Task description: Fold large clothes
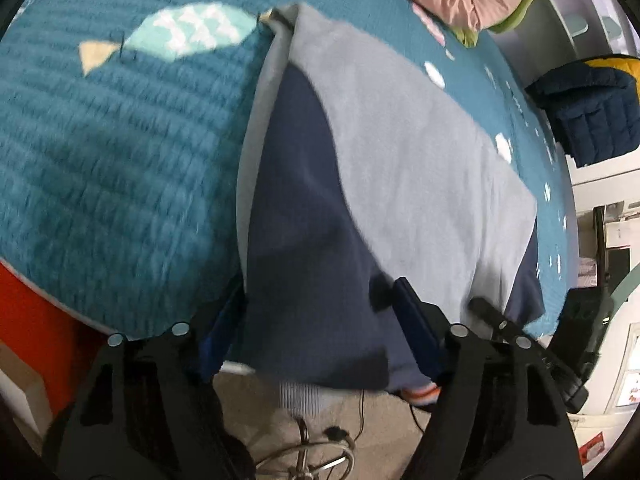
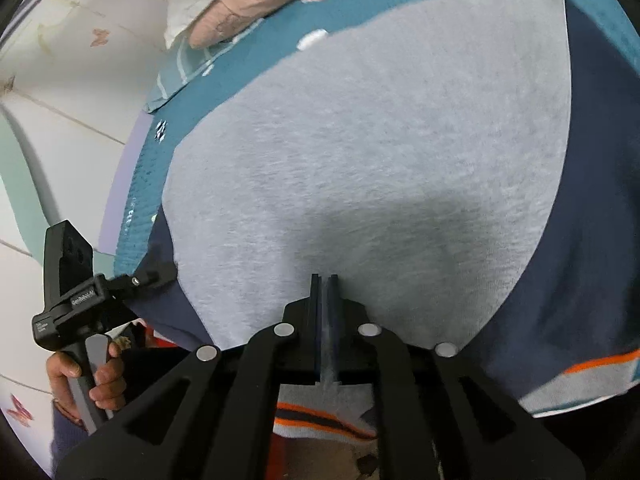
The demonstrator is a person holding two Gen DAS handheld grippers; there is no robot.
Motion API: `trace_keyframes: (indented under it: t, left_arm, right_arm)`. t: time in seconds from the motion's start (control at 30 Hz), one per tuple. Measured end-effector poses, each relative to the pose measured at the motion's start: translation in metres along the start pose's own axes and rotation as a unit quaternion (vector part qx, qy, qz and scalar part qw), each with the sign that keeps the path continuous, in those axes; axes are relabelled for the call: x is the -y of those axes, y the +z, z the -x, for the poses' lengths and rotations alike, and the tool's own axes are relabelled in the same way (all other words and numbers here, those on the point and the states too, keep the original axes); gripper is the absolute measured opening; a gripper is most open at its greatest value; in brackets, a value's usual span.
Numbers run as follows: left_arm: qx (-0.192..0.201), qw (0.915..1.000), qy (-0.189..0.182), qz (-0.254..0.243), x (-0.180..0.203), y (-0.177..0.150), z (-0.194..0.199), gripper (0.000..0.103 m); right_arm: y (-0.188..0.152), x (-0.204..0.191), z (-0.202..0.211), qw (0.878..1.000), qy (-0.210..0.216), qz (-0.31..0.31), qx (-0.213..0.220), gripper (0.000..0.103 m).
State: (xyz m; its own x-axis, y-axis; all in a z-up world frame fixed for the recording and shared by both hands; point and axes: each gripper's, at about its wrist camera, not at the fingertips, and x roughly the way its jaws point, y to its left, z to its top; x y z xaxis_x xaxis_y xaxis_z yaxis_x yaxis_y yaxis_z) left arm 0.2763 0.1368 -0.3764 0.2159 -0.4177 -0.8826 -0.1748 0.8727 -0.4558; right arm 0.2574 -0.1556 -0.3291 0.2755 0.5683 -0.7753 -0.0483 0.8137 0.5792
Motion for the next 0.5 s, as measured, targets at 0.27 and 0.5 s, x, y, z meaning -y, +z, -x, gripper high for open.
trace_keyframes:
  t: [0.27, 0.5]
  left_arm:
    - [0.005, 0.9994, -0.03, 0.013, 0.0, -0.009, 0.005, 0.021]
    - [0.061, 0.9959, -0.061, -0.027, 0.038, -0.013, 0.043, 0.014]
  right_arm:
    - [-0.015, -0.026, 0.003, 0.999, 0.009, 0.041, 0.005, 0.011]
    - [-0.03, -0.079, 0.024, 0.989, 0.027, 0.132, 0.052, 0.046]
